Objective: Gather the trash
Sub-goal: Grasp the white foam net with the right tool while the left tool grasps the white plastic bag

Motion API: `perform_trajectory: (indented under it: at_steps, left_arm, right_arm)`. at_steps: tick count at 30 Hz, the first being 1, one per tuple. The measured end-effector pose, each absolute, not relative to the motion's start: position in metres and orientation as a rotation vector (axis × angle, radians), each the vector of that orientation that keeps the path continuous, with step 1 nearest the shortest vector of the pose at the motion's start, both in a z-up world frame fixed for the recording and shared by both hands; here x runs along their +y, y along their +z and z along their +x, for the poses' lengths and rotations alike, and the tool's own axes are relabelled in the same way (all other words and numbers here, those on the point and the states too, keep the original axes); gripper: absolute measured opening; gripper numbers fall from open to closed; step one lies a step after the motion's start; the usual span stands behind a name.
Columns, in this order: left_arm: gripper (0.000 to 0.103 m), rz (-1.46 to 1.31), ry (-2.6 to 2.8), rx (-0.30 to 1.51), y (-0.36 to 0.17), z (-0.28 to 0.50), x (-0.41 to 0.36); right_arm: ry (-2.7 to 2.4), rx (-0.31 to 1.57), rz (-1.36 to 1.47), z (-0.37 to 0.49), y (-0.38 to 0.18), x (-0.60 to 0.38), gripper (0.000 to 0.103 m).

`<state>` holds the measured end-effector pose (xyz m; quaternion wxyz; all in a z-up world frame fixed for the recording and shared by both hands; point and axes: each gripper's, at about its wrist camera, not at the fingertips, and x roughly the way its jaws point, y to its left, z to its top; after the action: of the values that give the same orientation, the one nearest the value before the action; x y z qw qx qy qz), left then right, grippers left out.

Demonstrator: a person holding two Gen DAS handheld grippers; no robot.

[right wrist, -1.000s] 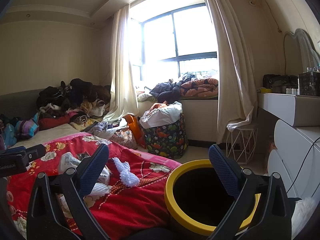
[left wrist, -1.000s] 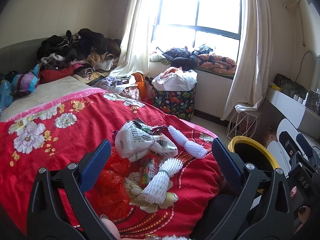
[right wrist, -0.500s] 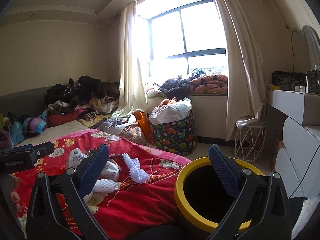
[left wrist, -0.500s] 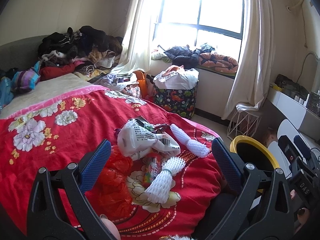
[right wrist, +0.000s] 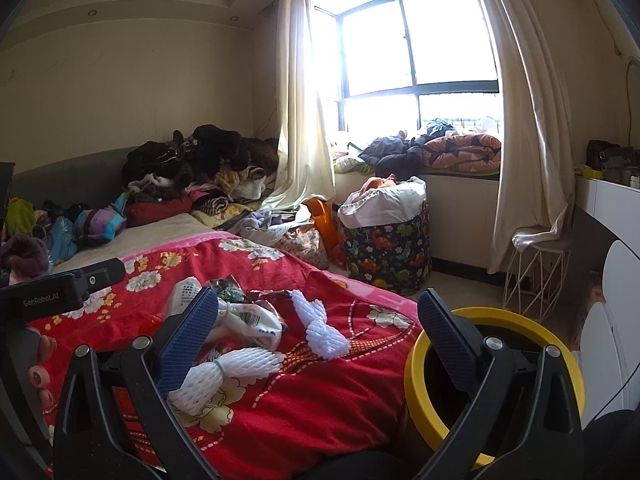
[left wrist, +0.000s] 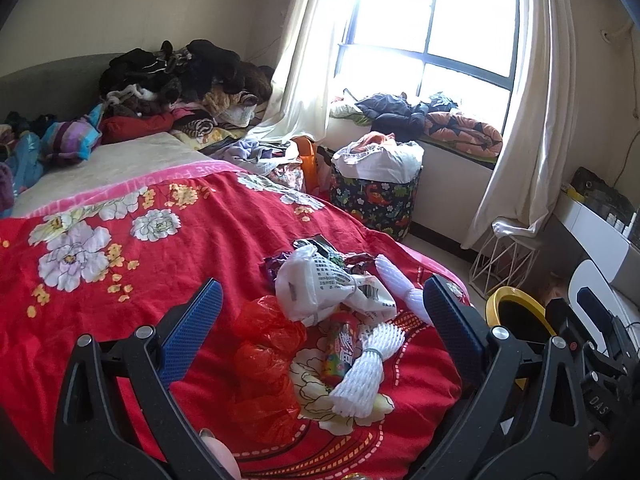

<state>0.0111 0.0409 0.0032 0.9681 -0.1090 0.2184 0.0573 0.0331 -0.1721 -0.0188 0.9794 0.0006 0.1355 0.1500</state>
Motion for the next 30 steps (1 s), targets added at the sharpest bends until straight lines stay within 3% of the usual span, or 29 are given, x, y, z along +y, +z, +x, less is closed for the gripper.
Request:
perform_trajectory:
  at_steps: [14, 30]
  left_arm:
    - [0.092, -0.232, 0.116, 0.464, 0.006, 0.053, 0.060]
    - [0.092, -0.188, 0.065, 0.626, -0.022, 0.126, 0.051]
  right_arm:
    - [0.331, 0.369, -0.022, 0.092, -0.026, -0.165, 0.097]
    - [0.368, 0.644, -0.007, 0.195, -0.061, -0.173, 0.097]
